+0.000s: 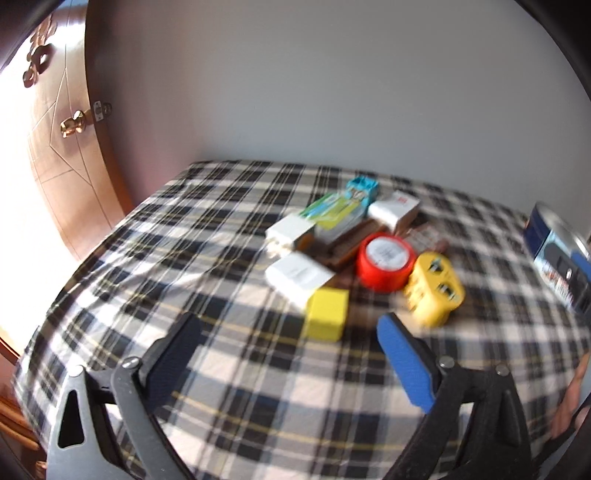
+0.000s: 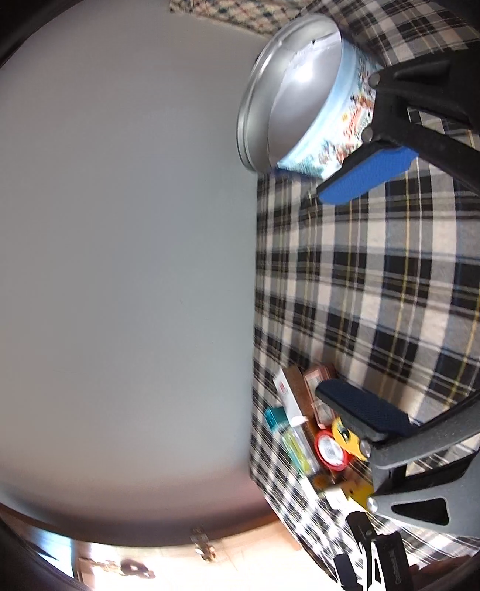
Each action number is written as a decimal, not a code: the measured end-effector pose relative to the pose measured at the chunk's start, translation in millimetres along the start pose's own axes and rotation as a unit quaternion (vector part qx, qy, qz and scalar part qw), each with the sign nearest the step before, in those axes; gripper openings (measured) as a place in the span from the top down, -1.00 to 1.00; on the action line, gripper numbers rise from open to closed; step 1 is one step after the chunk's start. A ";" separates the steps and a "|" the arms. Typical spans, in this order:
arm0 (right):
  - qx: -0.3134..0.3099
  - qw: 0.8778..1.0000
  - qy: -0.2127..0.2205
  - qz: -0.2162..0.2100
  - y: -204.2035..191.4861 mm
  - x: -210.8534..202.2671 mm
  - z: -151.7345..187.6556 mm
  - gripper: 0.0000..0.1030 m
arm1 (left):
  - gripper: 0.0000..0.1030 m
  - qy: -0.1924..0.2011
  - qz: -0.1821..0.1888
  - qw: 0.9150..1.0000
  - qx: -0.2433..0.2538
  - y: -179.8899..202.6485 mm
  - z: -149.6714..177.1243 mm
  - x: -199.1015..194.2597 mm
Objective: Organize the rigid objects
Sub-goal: 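Reach both grippers toward the object cluster on the bed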
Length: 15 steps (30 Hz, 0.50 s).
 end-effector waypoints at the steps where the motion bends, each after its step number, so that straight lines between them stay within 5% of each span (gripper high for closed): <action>1: 0.008 1.000 -0.006 -0.012 -0.6 -0.8 1.3 -0.63 | -0.78 -0.008 0.000 1.000 0.006 -1.7 2.1 3.2; 5: -0.016 0.999 -0.018 -0.038 -7.5 4.7 7.4 -0.56 | -0.19 -0.061 0.026 0.998 -0.004 -1.7 7.9 27.2; 10: -0.028 0.998 -0.017 -0.048 -6.1 2.2 10.0 -0.56 | -0.10 -0.083 0.054 0.995 -0.012 12.3 3.4 48.3; 15: -0.040 0.996 -0.035 -0.066 -11.7 6.5 13.1 -0.56 | 0.55 -0.095 0.042 0.995 0.003 18.1 -2.2 64.7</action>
Point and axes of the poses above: each gripper's, at about its wrist camera, not at the fingertips, and x roughly the way its jaws point, y to its right, z to its underside, the point moved 7 cm from there along x, roughly the way its jaws point, and after that the axes turned 11 degrees about z, right-handed, at the moved point
